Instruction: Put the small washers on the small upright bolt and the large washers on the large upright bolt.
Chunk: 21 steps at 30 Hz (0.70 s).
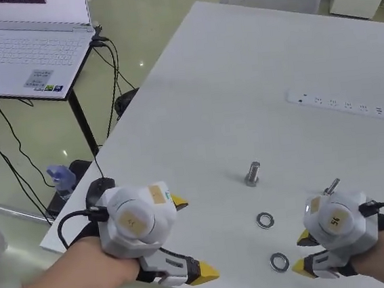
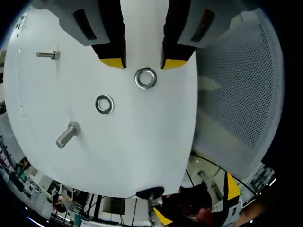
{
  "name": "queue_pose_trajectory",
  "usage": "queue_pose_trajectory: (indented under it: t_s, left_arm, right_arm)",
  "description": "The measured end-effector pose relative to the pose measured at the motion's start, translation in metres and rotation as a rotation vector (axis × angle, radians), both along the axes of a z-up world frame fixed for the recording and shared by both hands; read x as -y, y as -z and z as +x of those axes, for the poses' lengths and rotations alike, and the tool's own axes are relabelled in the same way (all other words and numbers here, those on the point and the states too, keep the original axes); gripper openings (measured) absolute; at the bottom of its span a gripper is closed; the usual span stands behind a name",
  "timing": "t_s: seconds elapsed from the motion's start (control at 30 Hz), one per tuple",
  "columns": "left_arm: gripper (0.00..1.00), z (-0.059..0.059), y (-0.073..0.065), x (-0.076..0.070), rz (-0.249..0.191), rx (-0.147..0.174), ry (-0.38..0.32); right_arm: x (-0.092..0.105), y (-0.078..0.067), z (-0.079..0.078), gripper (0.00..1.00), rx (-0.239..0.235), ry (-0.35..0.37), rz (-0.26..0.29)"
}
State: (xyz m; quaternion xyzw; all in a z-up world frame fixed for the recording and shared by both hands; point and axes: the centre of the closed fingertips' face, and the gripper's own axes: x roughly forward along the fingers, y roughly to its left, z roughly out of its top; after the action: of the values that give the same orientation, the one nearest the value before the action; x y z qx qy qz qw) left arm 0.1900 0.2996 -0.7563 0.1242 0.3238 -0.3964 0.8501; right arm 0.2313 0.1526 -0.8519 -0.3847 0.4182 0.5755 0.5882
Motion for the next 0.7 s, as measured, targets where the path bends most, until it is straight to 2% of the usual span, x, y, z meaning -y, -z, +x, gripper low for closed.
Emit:
queue_pose_trajectory:
  t_s: [0.3,0.7]
  left_arm:
    - [0.76,0.0,0.002,-0.003,-0.006,-0.002,0.004]
    - [0.78,0.003,0.004,-0.006,0.01,0.003,0.023]
  right_arm:
    - [-0.008,0.02,-0.002,0.31,0.005,0.007,-0.012]
    - [-0.017,0.026,-0.001,0.31,0.034,-0.023,-0.042]
